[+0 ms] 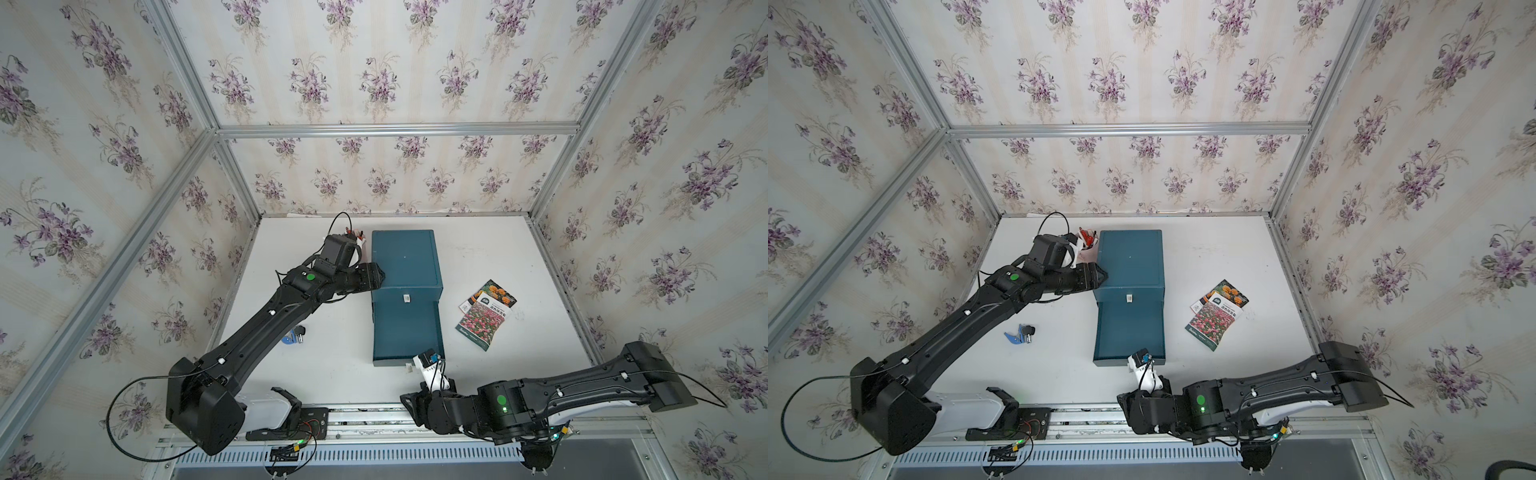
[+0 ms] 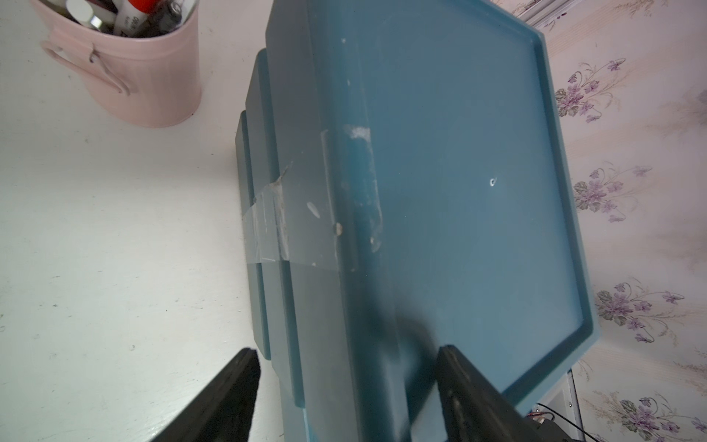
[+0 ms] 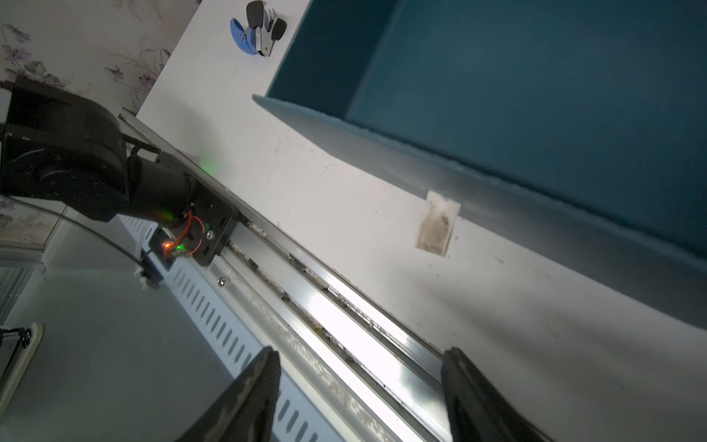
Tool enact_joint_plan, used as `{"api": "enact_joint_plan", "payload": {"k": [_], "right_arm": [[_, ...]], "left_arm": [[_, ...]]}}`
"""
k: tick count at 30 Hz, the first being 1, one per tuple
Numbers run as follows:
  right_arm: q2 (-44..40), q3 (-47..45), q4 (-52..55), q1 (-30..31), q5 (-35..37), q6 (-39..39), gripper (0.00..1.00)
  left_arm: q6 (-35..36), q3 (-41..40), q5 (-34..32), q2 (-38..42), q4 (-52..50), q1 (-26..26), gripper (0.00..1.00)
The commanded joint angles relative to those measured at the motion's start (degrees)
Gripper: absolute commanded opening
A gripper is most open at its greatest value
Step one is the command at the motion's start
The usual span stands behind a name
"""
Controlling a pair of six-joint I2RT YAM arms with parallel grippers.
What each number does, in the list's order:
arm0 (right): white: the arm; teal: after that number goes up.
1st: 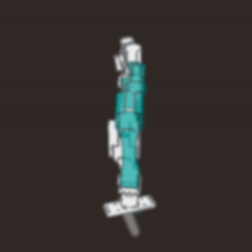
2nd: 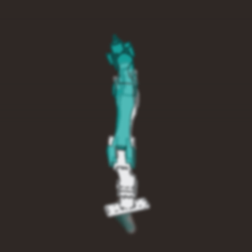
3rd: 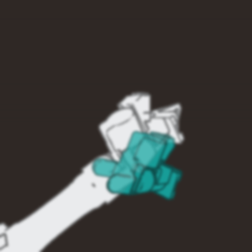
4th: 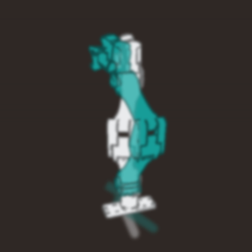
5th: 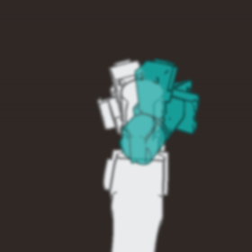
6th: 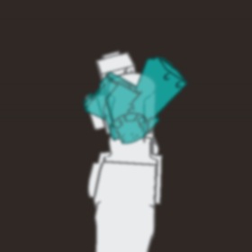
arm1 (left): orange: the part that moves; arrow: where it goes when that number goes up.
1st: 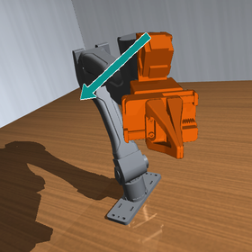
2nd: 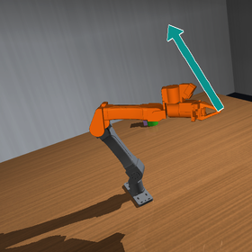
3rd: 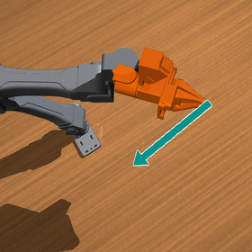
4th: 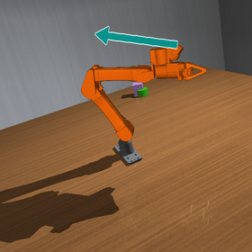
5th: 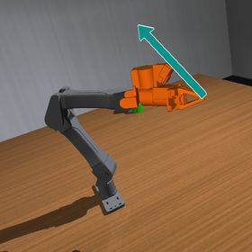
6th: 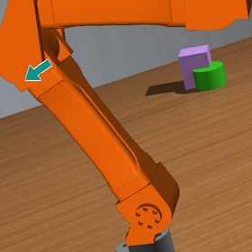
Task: Take the seed bags out of the drawer
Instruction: Close the drawer in the storage box.
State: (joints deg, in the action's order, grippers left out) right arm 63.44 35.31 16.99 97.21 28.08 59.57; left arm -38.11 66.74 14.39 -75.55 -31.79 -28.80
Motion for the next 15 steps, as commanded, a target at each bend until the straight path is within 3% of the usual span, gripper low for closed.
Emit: {"api": "enact_joint_plan", "payload": {"k": [1, 4, 15], "right_arm": [[0.5, -0.4, -5.2, -1.3, 5.0, -1.4, 0.71], [0.2, -1.6, -8.8, -2.8, 7.4, -2.7, 0.71], [3.8, -2.8, -18.6, -10.1, 5.4, -8.7, 0.67]], "left_arm": [[0.9, -0.5, -1.1, -0.3, -3.0, 0.1, 0.75], [1.0, -0.7, -1.0, -0.4, -3.1, 0.1, 0.74], [1.6, -2.4, -1.3, 0.0, -3.1, 0.1, 0.73]]}}
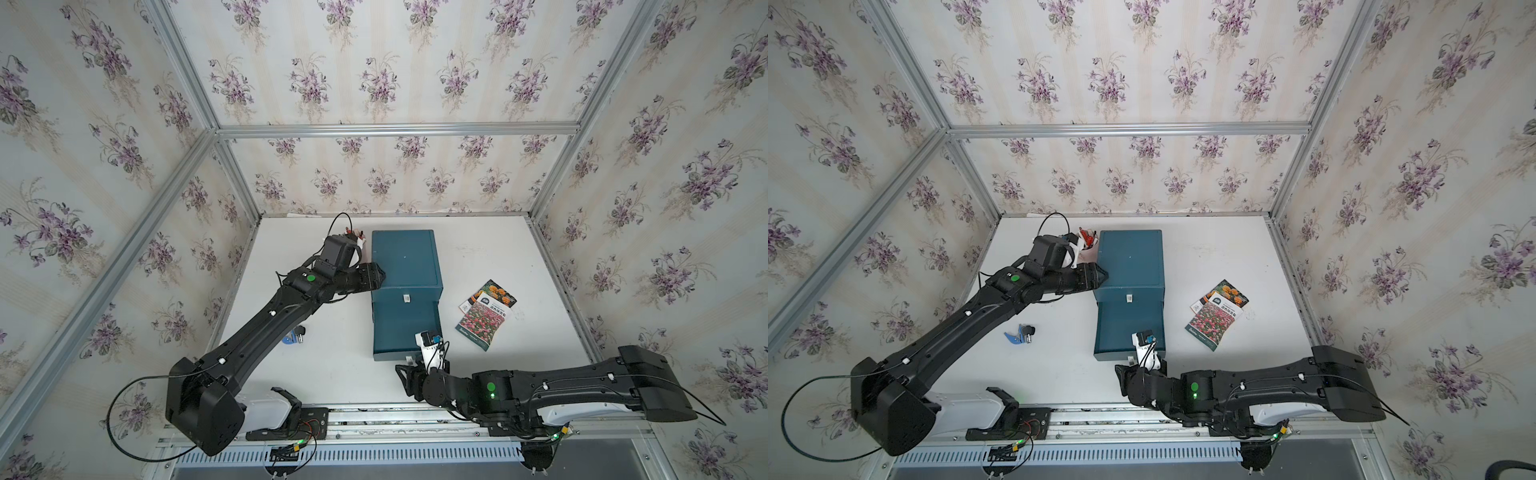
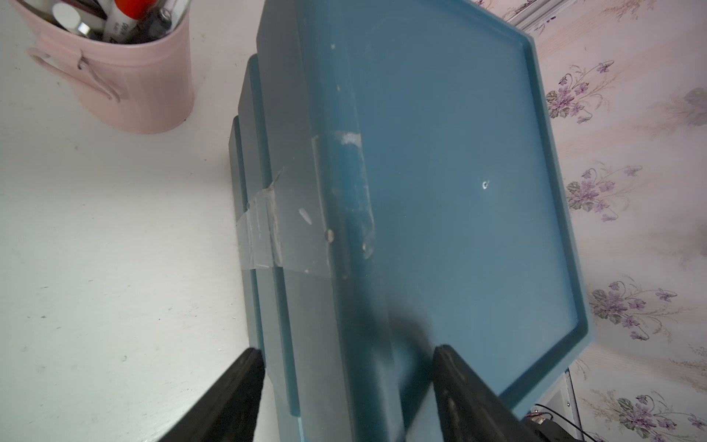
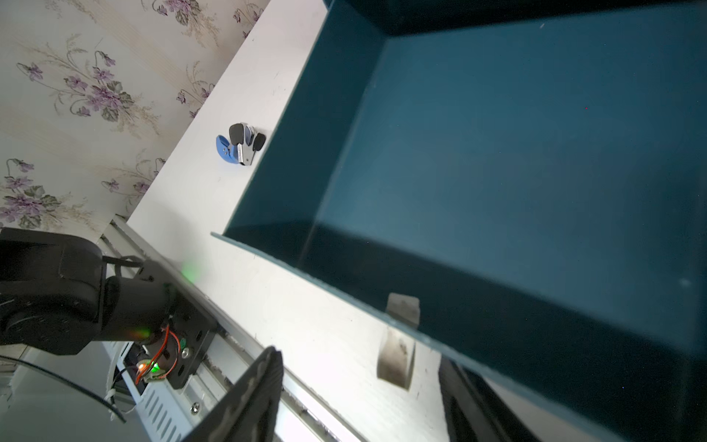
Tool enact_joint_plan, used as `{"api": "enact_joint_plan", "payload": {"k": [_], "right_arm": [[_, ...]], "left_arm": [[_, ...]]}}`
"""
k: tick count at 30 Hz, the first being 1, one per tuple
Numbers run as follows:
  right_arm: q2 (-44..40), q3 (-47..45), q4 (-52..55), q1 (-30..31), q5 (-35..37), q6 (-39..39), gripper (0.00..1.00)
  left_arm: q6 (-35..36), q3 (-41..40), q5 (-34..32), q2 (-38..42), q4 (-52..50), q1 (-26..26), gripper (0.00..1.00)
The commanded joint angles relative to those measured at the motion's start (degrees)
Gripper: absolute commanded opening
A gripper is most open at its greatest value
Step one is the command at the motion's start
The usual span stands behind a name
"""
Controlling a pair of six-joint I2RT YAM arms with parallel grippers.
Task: Take the seed bags out of the drawer
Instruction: Close the drawer in the storage box.
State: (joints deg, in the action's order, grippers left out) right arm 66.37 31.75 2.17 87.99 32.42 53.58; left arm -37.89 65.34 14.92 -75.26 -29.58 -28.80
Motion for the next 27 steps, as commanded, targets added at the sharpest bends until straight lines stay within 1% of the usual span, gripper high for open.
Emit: {"api": "enact_joint_plan", "payload": {"k": [1, 4, 9, 14, 18, 22, 27], "right_arm": [[1.3, 1.1, -4.2, -1.1, 1.1, -3.5, 0.67], [2.6, 1.6, -5.4, -2.6, 1.9, -5.0, 0.65], [4.7, 1.5, -7.9, -6.9, 1.9, -6.7, 0.61], [6.8, 1.3, -12.3, -11.1, 3.2, -9.0, 0.64], [10.2, 3.0, -15.1, -15.1, 0.6, -12.7, 0.65], [13.1, 3.8, -18.9, -16.2, 3.1, -16.6, 0.66], [14.8, 4.0, -21.3, -18.5, 2.6, -18.5, 0.66]], "left_arm": [[1.2, -1.3, -1.6, -0.3, -5.2, 0.1, 0.72], [1.3, -1.7, -0.9, -0.4, -5.1, 0.1, 0.71], [1.4, -1.8, -0.9, -0.5, -5.2, 0.1, 0.69], [1.7, -1.9, -1.2, 0.0, -5.7, 0.1, 0.69], [2.0, -1.9, -1.0, -0.2, -6.2, 0.1, 0.68], [1.9, -2.4, -0.9, 0.2, -6.3, 0.1, 0.68], [2.5, -2.3, -0.9, 0.5, -6.9, 0.1, 0.68]]}}
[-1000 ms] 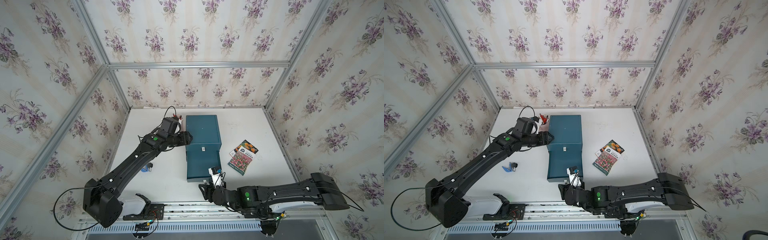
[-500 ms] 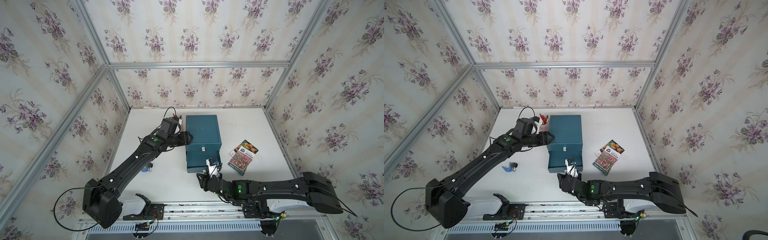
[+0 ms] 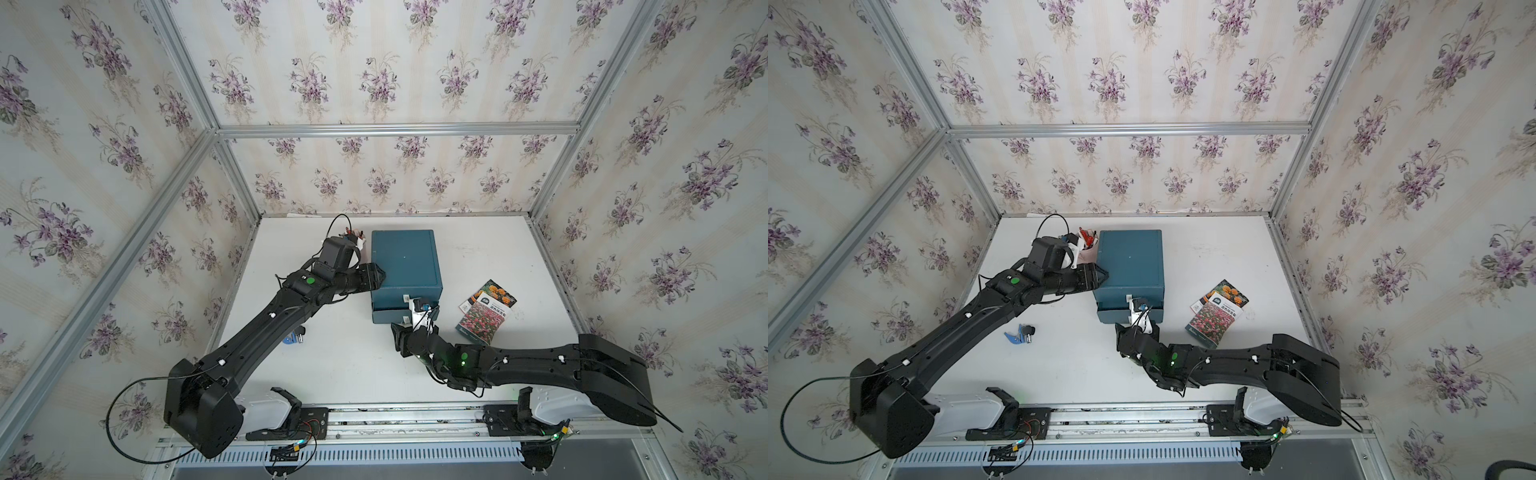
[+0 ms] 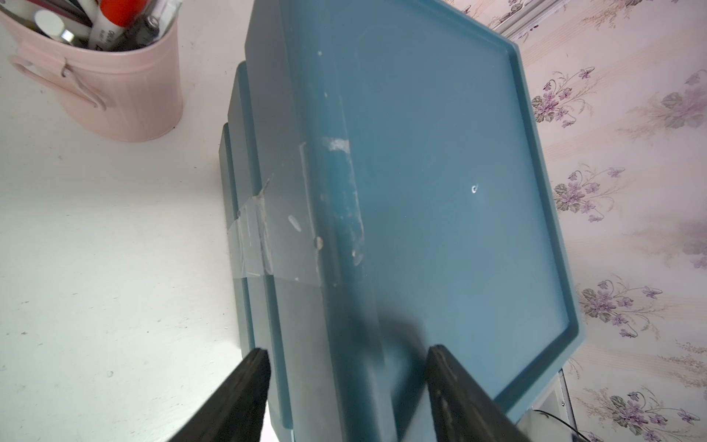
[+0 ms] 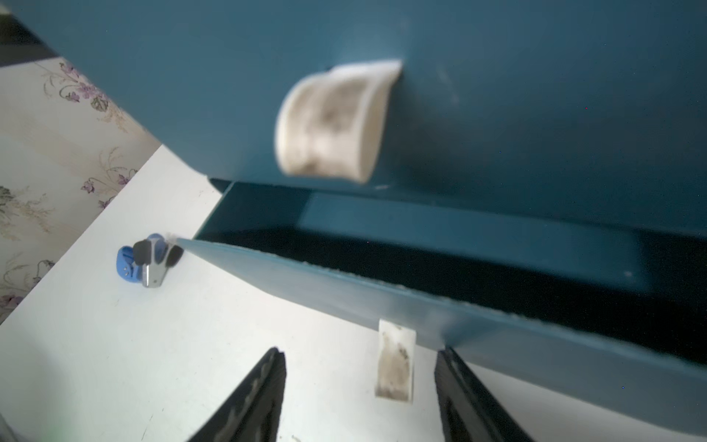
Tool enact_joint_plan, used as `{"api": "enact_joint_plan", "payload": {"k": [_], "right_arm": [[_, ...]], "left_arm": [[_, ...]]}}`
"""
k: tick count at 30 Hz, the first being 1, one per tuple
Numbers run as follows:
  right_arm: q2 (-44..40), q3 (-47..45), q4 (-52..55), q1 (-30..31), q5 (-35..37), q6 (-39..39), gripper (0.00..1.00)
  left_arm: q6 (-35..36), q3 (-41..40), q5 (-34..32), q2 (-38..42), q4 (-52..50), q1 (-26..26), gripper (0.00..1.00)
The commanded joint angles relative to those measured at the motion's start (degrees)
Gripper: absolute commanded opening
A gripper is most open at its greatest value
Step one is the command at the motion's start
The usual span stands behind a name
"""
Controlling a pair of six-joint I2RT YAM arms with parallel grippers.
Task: Take the seed bags out of the drawer
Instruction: Close the drawer in the storage box.
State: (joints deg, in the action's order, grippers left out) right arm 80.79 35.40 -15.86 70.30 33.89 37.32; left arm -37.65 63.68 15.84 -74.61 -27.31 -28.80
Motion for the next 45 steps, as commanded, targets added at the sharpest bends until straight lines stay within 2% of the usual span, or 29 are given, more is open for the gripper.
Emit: {"api": "enact_joint_plan", "payload": {"k": [1, 16, 25, 28, 32, 37, 42, 45], "right_arm": [[0.6, 0.3, -3.7, -1.1, 1.1, -2.4, 0.66], [3.2, 1.4, -4.4, -2.3, 4.7, -3.5, 0.68], [-6.9, -3.8, 2.0, -2.3, 8.2, 2.9, 0.72], [-13.3, -9.2, 2.3, -2.3, 4.3, 8.1, 0.70], [-17.4, -17.6, -5.3, -2.5, -6.8, 17.5, 0.66], [-11.1, -21.6, -18.9, -2.6, -12.4, 25.3, 0.62], [-2.1, -21.2, -29.0, -3.4, -11.5, 30.4, 0.52], [3.3, -20.1, -33.7, -4.9, -12.9, 31.3, 0.49]], "left_arm": [[2.2, -0.9, -1.9, -0.1, -9.1, 0.1, 0.68], [1.7, -1.9, -0.9, 0.2, -8.5, 0.1, 0.67], [1.0, -2.5, -1.0, 1.2, -8.3, 0.1, 0.67], [0.3, -2.3, -0.7, 1.5, -7.8, 0.1, 0.68], [-0.1, -1.5, 0.1, 1.4, -6.9, 0.1, 0.68], [-0.7, -1.5, 0.4, 0.9, -6.0, 0.2, 0.68], [-0.3, -2.1, 0.3, 0.3, -5.6, 0.1, 0.68], [-0.2, -2.6, 0.3, 0.3, -5.6, 0.2, 0.68]]}}
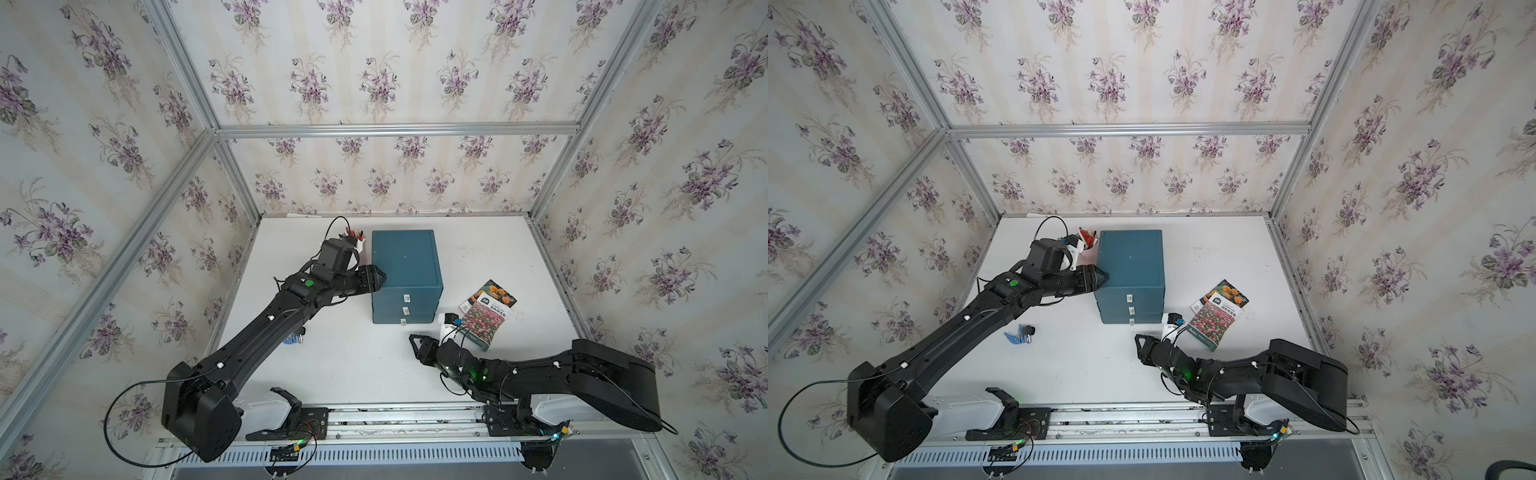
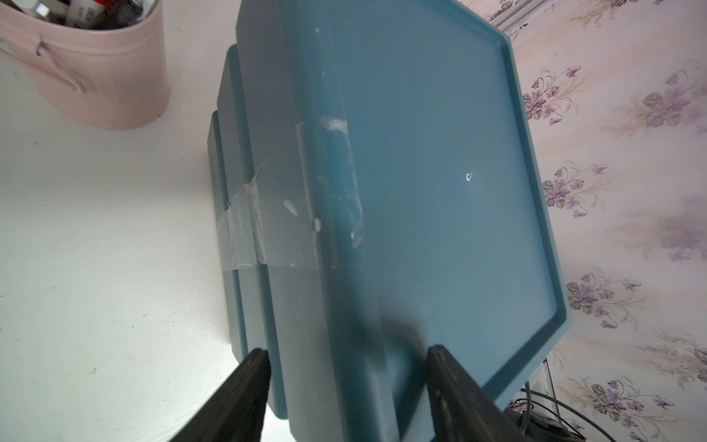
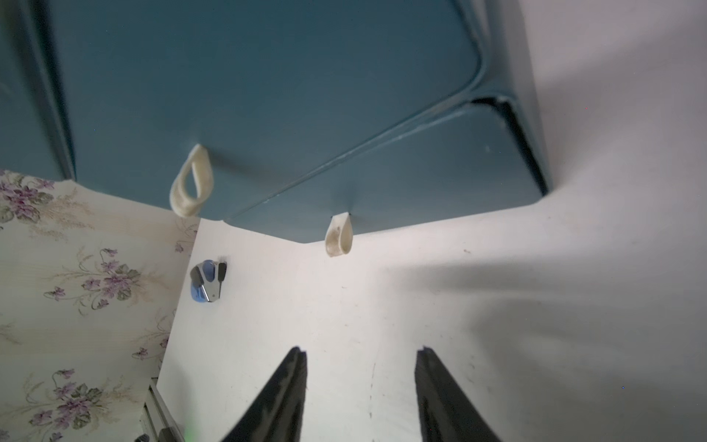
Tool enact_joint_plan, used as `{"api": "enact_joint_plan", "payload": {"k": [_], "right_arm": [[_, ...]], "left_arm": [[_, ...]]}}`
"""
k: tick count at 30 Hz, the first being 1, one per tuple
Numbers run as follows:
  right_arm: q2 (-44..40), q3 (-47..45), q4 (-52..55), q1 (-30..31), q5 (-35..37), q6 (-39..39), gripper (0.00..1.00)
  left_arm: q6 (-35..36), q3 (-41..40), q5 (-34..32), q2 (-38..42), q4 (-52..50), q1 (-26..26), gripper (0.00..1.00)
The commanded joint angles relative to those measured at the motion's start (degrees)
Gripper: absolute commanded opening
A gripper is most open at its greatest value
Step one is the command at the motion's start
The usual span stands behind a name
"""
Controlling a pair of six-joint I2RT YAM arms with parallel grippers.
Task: Take the seed bags out of the drawer
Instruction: Open the drawer in the storage box.
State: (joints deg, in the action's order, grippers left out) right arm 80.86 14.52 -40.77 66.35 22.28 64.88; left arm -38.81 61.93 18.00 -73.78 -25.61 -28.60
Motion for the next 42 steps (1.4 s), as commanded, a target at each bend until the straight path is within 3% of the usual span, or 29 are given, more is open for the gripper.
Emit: {"api": "enact_joint_plan", "payload": {"k": [1, 6, 13, 24, 31, 39, 42], "right_arm": [[4.9, 1.1, -10.4, -1.6, -2.1, 4.2, 0.48], [12.3, 1.7, -20.6, -4.0, -6.2, 5.9, 0.44], [17.3, 2.8, -26.0, -4.8, -6.9, 7.1, 0.41], [20.8, 3.4, -29.4, -6.3, -3.9, 10.8, 0.29], [22.7, 4.9, -31.1, -7.4, -4.3, 10.4, 0.26], [22.2, 4.9, -28.5, -7.7, -6.8, 10.7, 0.00], [19.6, 3.4, -24.7, -7.1, -7.7, 10.8, 0.00]], "left_arm": [[1.0, -0.9, -1.8, -0.4, -7.4, 0.1, 0.68], [1.7, -1.2, -2.3, 0.4, -7.9, 0.1, 0.68], [2.6, -1.1, -2.0, 0.1, -8.4, 0.8, 0.68], [4.3, -1.0, -1.9, 0.3, -9.6, 1.7, 0.68], [5.2, -1.0, -1.7, -0.3, -9.5, 1.9, 0.68], [5.8, -0.7, -1.7, -0.9, -9.8, 2.1, 0.67], [5.7, -0.9, -1.7, -1.1, -9.5, 2.1, 0.67]]}}
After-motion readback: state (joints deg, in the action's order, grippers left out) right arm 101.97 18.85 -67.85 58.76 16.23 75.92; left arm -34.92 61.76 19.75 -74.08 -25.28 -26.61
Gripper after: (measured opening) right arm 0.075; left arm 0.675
